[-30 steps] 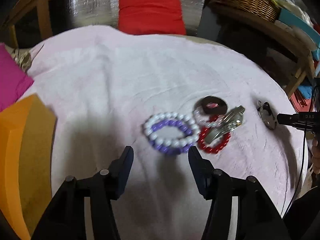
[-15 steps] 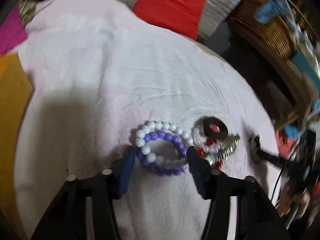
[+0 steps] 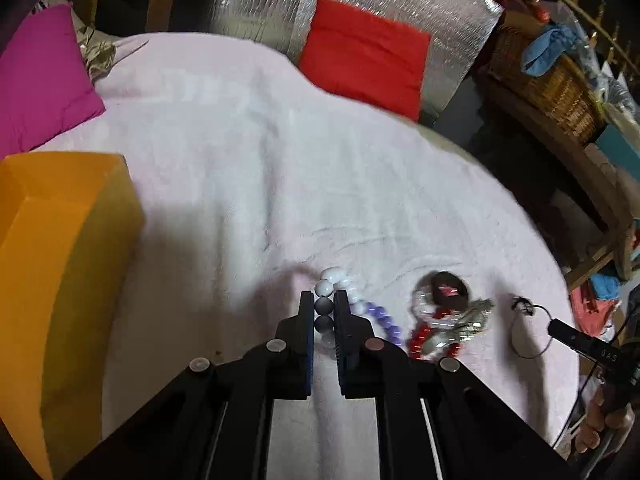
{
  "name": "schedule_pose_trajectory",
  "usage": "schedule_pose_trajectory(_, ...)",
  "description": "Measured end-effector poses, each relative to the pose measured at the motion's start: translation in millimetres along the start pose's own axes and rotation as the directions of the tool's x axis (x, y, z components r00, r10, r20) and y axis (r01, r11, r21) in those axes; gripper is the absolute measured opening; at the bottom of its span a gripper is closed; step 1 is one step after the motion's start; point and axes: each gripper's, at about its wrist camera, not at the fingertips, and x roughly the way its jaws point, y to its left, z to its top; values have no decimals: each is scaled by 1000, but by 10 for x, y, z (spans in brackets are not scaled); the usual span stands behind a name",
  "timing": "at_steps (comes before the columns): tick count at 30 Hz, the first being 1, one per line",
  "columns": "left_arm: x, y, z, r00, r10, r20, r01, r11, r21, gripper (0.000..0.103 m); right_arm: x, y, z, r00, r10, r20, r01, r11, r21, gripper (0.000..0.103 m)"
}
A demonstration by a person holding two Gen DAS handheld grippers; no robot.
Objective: Organize jewelry
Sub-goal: 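Carry the bracelet and bangle into the orange box and open both tools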
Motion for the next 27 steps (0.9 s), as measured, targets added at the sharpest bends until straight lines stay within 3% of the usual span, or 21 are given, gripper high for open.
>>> schedule_pose_trajectory(8, -461, -222, -46, 993, -54, 103, 48, 997, 66, 9, -219, 129, -14, 996, 62, 58, -60, 998, -31, 9)
schedule_pose_trajectory(14, -953, -228, -86, 974, -67, 215, 51, 996, 76, 9, -307, 358, -31, 989, 110, 97, -105, 993, -60, 9)
schedule_pose_trajectory(18, -1371, -150, -117, 953, -4, 303, -15, 998, 61, 9, -317, 670, -69, 980, 173, 94, -165, 982, -92, 9)
schedule_pose_trajectory(21, -1718, 17, -184, 926, 71, 372, -86, 996, 25, 9, -283, 1023, -121, 970, 226, 85, -214, 968, -131, 9)
schedule_pose_trajectory(27, -2029, 542, -408, 907, 214, 363, -207, 977, -60, 9, -77, 1983, -262, 944, 329, 23, -315, 921, -229, 9)
